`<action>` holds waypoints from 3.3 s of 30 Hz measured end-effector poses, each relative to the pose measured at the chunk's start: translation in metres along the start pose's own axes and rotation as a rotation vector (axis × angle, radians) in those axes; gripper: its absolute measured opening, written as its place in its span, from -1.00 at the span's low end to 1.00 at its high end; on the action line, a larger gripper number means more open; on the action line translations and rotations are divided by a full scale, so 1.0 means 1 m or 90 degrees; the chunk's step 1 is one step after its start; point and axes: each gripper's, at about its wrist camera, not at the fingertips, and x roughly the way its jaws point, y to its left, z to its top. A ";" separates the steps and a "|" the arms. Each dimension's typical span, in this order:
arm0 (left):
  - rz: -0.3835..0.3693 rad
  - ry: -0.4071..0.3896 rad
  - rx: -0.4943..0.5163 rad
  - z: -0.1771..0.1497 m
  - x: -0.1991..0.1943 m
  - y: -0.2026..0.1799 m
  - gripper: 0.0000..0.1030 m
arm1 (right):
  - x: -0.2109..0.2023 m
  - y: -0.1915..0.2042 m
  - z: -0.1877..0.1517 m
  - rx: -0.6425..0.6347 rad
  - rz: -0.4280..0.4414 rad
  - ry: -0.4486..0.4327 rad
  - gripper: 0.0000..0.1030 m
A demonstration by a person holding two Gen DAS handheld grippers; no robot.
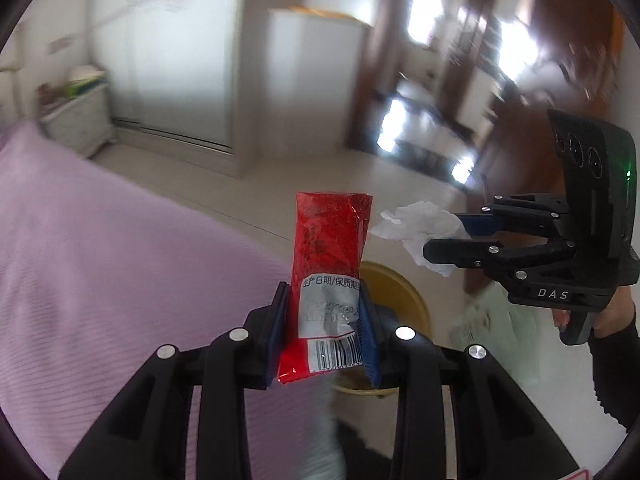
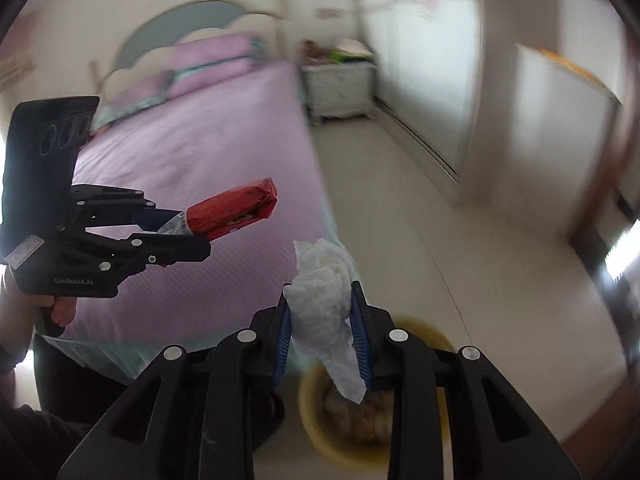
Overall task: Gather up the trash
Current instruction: 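Carry the wrapper and tissue to the yellow bucket and open both grippers, then move both empty tools back over the bed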
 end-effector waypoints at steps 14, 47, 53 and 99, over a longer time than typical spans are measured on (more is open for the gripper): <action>-0.084 0.194 0.068 -0.016 0.167 -0.061 -0.34 | 0.010 -0.094 -0.102 0.178 -0.089 0.072 -0.46; -0.043 0.246 0.117 -0.011 0.195 -0.055 0.29 | 0.068 -0.100 -0.105 0.071 -0.088 0.218 -0.11; -0.044 0.248 0.121 -0.011 0.194 -0.056 0.29 | 0.065 -0.100 -0.106 0.070 -0.086 0.216 -0.20; 0.331 -0.223 -0.147 -0.051 -0.169 0.068 0.92 | -0.037 0.136 0.053 -0.110 -0.056 -0.265 0.75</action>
